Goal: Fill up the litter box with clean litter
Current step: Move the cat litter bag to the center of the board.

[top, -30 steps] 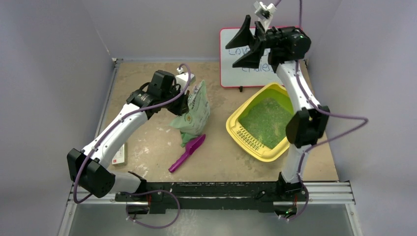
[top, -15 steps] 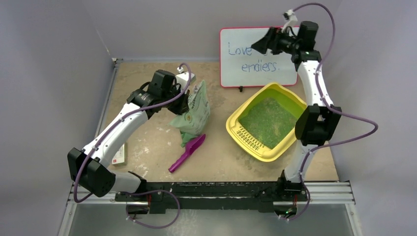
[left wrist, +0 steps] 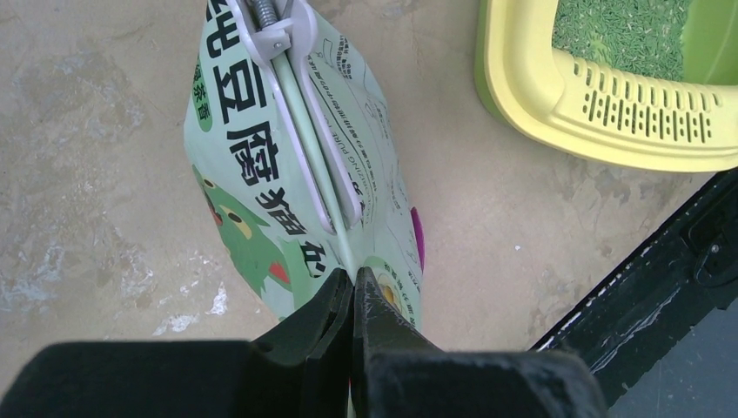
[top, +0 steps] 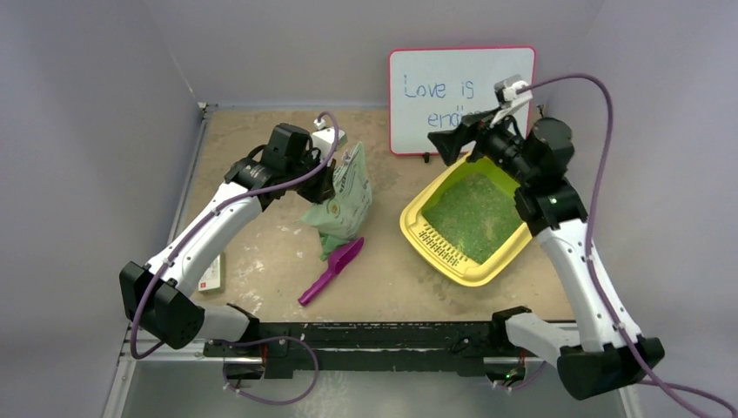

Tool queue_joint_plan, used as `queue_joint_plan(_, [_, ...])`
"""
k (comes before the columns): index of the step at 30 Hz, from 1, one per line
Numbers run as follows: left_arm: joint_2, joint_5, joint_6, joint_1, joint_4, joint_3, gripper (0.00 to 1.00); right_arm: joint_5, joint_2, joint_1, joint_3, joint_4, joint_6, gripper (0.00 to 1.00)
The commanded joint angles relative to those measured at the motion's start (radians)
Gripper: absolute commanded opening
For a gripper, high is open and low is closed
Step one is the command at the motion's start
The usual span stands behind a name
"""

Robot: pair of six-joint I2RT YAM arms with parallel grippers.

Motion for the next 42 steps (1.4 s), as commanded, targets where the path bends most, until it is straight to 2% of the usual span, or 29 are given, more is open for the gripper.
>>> queue_joint_plan(1, [-0.027, 0.035, 0.022, -0.005, 0.117, 0.016, 0.00, -0.013, 0.180, 0.007, -0.001, -0.118, 0.155, 0.99])
queue_joint_plan(3, [-0.033, 0.042, 0.024, -0.005, 0.118, 0.010, 0.00, -0.137, 0.249, 0.013, 0.030, -0.130, 0.107, 0.99])
queue_joint_plan(4, [-0.037, 0.043, 0.025, -0.005, 0.118, 0.007, 0.00, -0.225, 0.262, 0.022, 0.007, -0.063, 0.066, 0.99])
queue_joint_plan(6, [-0.041, 0.048, 0.029, -0.005, 0.119, 0.006, 0.00, -0.333, 0.265, 0.048, -0.109, 0.186, -0.013, 0.99])
queue_joint_plan(8, [-0.037, 0.056, 0.035, -0.005, 0.111, 0.010, 0.00, -0.361, 0.289, 0.062, -0.165, 0.332, -0.153, 0.99])
queue_joint_plan(9, [-0.035, 0.063, 0.040, -0.005, 0.105, 0.014, 0.00, -0.362, 0.325, 0.067, -0.154, 0.341, -0.206, 0.99])
queue_joint_plan(10, [-0.034, 0.068, 0.045, -0.005, 0.101, 0.016, 0.00, -0.390, 0.380, 0.069, -0.098, 0.275, -0.307, 0.99])
queue_joint_plan(13, [-0.030, 0.084, 0.053, -0.005, 0.095, 0.022, 0.00, -0.462, 0.581, 0.091, 0.170, -0.061, -0.669, 0.95])
queue_joint_plan(15, [-0.031, 0.106, 0.086, -0.009, 0.091, 0.021, 0.00, -0.519, 0.667, 0.099, 0.235, -0.142, -0.852, 0.95])
queue_joint_plan(19, [-0.039, 0.137, 0.131, -0.016, 0.082, 0.024, 0.00, -0.607, 0.800, 0.100, 0.380, -0.249, -1.040, 0.94])
queue_joint_plan(23, [-0.026, 0.154, 0.159, -0.016, 0.061, 0.038, 0.00, -0.667, 1.003, 0.124, 0.676, -0.617, -1.291, 0.89])
queue_joint_plan(25, [-0.018, 0.151, 0.168, -0.016, 0.047, 0.045, 0.00, -0.656, 1.088, 0.146, 0.808, -0.727, -1.369, 0.89])
queue_joint_plan(29, [-0.010, 0.147, 0.171, -0.016, 0.028, 0.060, 0.00, -0.655, 1.175, 0.170, 0.910, -0.789, -1.404, 0.89])
queue_joint_plan(35, [-0.027, 0.132, 0.160, -0.016, 0.046, 0.038, 0.00, -0.822, 1.158, 0.185, 0.862, -0.724, -1.375, 0.87])
queue_joint_plan(39, [-0.032, 0.131, 0.150, -0.016, 0.055, 0.022, 0.00, -0.866, 1.149, 0.195, 0.842, -0.707, -1.360, 0.87])
queue_joint_plan(40, [-0.032, 0.128, 0.149, -0.016, 0.056, 0.022, 0.00, -0.862, 1.151, 0.197, 0.845, -0.707, -1.346, 0.84])
queue_joint_plan(42, [-0.032, 0.125, 0.149, -0.016, 0.060, 0.022, 0.00, -0.846, 1.159, 0.200, 0.859, -0.738, -1.337, 0.69])
